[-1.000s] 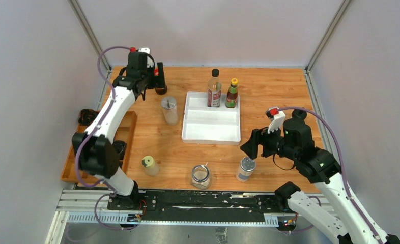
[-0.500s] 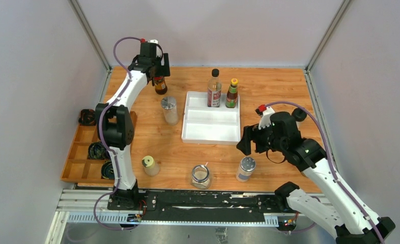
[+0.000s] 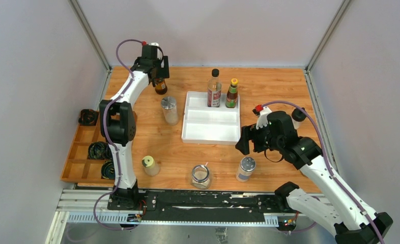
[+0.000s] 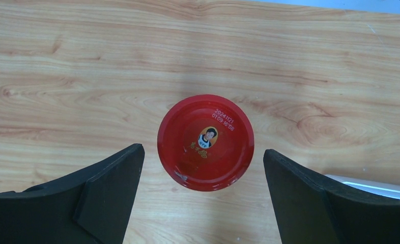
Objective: Organize the condiment bottles
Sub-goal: Pick up the bottle from the center of the board.
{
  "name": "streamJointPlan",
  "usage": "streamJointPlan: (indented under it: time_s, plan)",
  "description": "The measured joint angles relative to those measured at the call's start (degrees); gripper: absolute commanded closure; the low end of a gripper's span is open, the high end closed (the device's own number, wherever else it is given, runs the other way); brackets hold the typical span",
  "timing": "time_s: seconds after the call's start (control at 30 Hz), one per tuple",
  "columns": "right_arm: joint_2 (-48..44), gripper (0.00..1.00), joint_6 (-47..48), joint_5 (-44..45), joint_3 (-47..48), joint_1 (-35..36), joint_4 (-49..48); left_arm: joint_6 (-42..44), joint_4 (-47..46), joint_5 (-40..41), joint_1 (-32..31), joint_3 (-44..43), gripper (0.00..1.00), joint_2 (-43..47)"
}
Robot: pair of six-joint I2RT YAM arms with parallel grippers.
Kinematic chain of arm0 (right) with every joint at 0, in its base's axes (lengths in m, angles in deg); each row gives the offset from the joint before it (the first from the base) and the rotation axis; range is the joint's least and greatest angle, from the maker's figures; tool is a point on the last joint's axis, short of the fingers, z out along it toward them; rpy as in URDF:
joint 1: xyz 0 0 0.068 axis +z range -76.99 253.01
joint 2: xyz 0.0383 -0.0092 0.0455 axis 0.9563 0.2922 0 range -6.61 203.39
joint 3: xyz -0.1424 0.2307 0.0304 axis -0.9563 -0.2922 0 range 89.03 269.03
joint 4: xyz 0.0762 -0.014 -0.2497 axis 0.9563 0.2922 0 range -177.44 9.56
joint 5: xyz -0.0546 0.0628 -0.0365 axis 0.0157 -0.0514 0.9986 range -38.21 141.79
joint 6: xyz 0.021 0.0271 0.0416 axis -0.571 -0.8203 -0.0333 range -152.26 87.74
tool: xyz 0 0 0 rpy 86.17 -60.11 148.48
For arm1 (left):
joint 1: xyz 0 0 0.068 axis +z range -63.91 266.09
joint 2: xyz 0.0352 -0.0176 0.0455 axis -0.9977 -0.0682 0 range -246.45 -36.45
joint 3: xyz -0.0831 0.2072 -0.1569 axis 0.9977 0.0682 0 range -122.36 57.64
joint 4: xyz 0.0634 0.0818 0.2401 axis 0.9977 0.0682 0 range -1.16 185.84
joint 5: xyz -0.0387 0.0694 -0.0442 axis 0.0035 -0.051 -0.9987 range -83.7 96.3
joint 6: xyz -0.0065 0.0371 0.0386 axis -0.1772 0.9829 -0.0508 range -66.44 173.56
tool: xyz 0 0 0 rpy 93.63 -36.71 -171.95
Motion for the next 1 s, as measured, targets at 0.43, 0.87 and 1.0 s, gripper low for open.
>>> streamJointPlan:
  time_s: [0.43, 0.87, 1.0]
  plan:
    - [0.35, 0.13, 0.04, 0.0, -0.98, 0.0, -0.96, 0.81, -0.15, -1.07, 0.28, -2.62, 0.33, -2.54]
    - [0.57, 0.14, 0.02, -0.04, -1.9, 0.0, -1.38, 0.81, 1.18, -3.06, 0.44, -2.78, 0.34, -2.1]
    - [0.17, 0.15, -0.02, -0.17, -2.23, 0.0, -1.68, 0.81, 4.31, -4.55, 0.44, -2.78, 0.34, -1.03]
